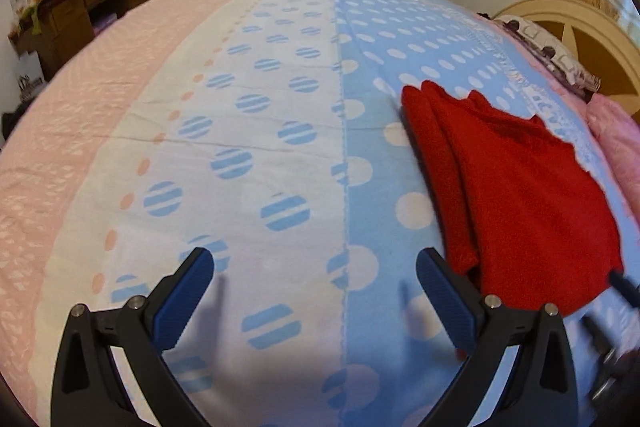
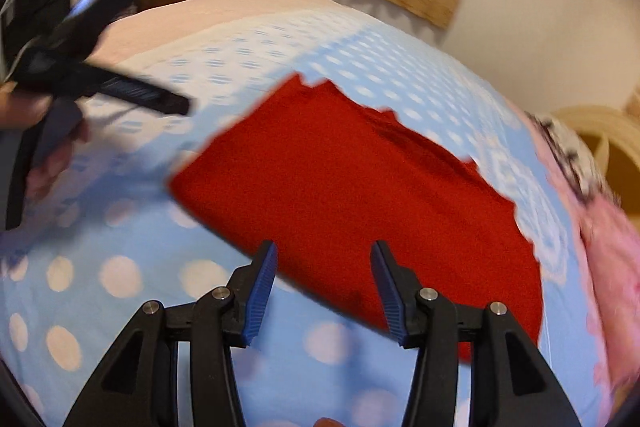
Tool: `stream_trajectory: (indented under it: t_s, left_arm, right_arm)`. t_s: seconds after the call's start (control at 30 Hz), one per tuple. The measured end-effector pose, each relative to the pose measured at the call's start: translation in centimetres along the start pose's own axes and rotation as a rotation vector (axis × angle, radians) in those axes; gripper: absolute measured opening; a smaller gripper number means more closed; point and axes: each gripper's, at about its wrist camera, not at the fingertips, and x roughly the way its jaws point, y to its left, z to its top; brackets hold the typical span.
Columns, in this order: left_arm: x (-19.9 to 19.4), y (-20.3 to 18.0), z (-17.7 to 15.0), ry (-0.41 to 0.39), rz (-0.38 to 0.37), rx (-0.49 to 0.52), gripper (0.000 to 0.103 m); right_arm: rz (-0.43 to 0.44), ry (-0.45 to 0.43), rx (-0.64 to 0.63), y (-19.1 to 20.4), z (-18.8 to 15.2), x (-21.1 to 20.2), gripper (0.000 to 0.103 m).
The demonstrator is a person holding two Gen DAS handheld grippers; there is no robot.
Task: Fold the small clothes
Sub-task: 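Close the right tool on the folded sweater edge while the left tool grasps beside it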
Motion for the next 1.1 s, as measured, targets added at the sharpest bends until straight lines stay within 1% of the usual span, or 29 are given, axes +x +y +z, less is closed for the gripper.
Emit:
stream_trajectory:
  t_s: [0.1,0.17,0.27,0.37,0.5,0.6,0.7,0.83,1.0,1.1]
  left_arm:
    - [0.3,0.2,0.9,0.017,-0.060,-0.028,0.103]
    - [0.5,0.1,1.5,0.019,-0.068,-0.043,0.103]
    - [0.8,-0.6,2.4,0.023,-0.086,-0.034,0.103]
    - [1.5,-1.4,3.5,0.039,-0.147,-0.033,0.103]
    - [2.5,-2.2,4.8,0.051,-0.195,-0.041,0.103]
    - [3.2,-2.7,5.4,0.056,-0.237,-0.050,0.103]
    - [4.3,-2.9,5.6,0.066,-0.306,-0.068,0.103]
    - [5.9,-3.1,6.0,0.087,-0.298,-0.086,0.103]
    - [6.9,-3.4,6.5,0.078,-0.316,-0.097,0.102]
    - [7.2,-3.8,6.8,0.069,-0.312,-0.080,0.102]
  right_arm:
    - [0.029,-0.017,-0.059,2.3,0.5,0.2,0.050]
    - [0.034,-0.025,-0.088,3.5,0.8,0.4,0.051]
    - [0.051,-0.023,-0.091,4.4,1.1,0.7,0.051]
    - [0.032,-0.026,-0.124,5.4,1.5,1.3,0.051]
    - [0.034,-0.015,-0.134,6.1,1.4,1.5,0.051]
    - [0.013,0.003,-0.146,6.5,1.5,2.1,0.051]
    - [0.000,0.011,-0.154,6.6,1.6,2.4,0.051]
    - [-0.023,0.025,-0.158,6.7,1.8,3.0,0.051]
    - [-0.046,0.025,-0.161,7.0,1.9,3.3,0.051]
    - [-0.059,0.022,-0.160,7.1,1.8,3.5,0.051]
